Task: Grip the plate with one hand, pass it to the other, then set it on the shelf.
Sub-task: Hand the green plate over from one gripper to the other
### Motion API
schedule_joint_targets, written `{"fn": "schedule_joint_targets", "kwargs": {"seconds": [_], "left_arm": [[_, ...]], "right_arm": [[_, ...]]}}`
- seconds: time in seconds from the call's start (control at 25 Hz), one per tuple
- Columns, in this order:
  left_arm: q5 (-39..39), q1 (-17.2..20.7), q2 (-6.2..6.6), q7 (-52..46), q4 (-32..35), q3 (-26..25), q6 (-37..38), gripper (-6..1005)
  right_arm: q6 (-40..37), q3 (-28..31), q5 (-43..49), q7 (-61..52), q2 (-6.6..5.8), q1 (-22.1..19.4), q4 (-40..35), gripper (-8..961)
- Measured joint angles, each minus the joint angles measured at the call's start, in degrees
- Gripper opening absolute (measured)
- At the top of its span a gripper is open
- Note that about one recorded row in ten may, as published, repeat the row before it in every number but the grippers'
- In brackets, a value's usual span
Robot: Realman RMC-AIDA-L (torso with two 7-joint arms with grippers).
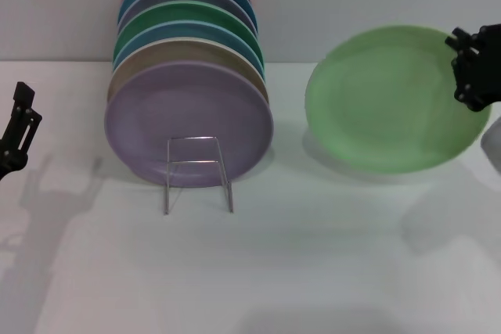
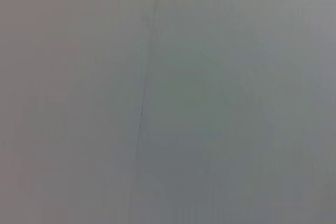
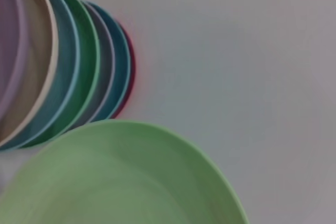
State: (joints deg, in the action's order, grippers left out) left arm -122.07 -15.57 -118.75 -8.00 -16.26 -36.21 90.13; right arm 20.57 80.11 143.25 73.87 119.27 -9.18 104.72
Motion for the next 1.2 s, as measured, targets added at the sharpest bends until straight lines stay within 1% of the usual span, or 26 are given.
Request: {"fn": "schedule_joint_targets", "kwargs": {"seconds": [0.04,0.08,0.24,0.4,0.44,0.48,0.6,0.64,0.68,0.76,0.88,1.04,1.2], "left_arm": [[-0.02,0.05,0.01,0.0,0.0,0.0,0.0,719],[-0.03,0.06,0.01,0.0,0.0,0.0,0.0,718],[-0.03,0.1,-0.03,-0.02,0.0,0.31,-0.02,717],[-0.03,0.05,-0.05,-0.09,0.0,0.71,-0.07,715],[-0.02,0.02,-0.05,-0.09,0.0,0.72,-0.08,714],[-0.03,-0.03,-0.06,-0.09,0.0,0.72,-0.08,714],[-0.01,-0.21,-0.06,-0.09,0.0,0.73,-0.11,713],[-0.01,-0.25,-0.05,-0.09,0.0,0.75,-0.12,712],[-0.01,-0.3,-0.03,-0.09,0.0,0.77,-0.12,712],[0.0,-0.37,-0.01,-0.09,0.0,0.8,-0.18,711],[0.0,-0.47,0.0,-0.09,0.01,0.79,-0.32,710],[0.0,-0.5,0.05,0.02,0.01,0.79,-0.41,708],[0.0,-0.55,0.09,0.09,0.13,0.79,-0.54,706]], "right_arm": [[-6.68,-2.46,0.34,0.76,-0.01,-1.11,-1.86,18],[-6.68,-2.46,0.34,0.76,-0.01,-1.11,-1.86,18],[-22.4,-7.5,0.16,1.54,-0.16,-2.41,-7.6,18],[-41.27,-12.59,-0.08,-1.85,-0.22,-1.74,-16.13,18],[-50.09,-14.27,-0.12,-5.74,-0.23,-0.75,-20.54,18],[-50.09,-14.27,-0.12,-5.74,-0.23,-0.75,-20.54,18],[-58.76,-15.65,-0.15,-12.65,-0.16,0.94,-26.25,19],[-62.08,-16.07,-0.16,-16.49,-0.08,1.92,-29.15,19],[-62.08,-16.07,-0.16,-16.49,-0.08,1.92,-29.15,19],[-64.98,-16.37,-0.47,-21.68,0.01,3.06,-32.55,19],[-67.16,-16.73,-1.33,-29.14,-0.06,4.76,-36.82,19],[-68.04,-16.84,-1.4,-38.14,-0.25,7.68,-42.68,19],[-68.81,-17.38,-1.26,-44.87,-0.38,9.84,-46.57,19]]}}
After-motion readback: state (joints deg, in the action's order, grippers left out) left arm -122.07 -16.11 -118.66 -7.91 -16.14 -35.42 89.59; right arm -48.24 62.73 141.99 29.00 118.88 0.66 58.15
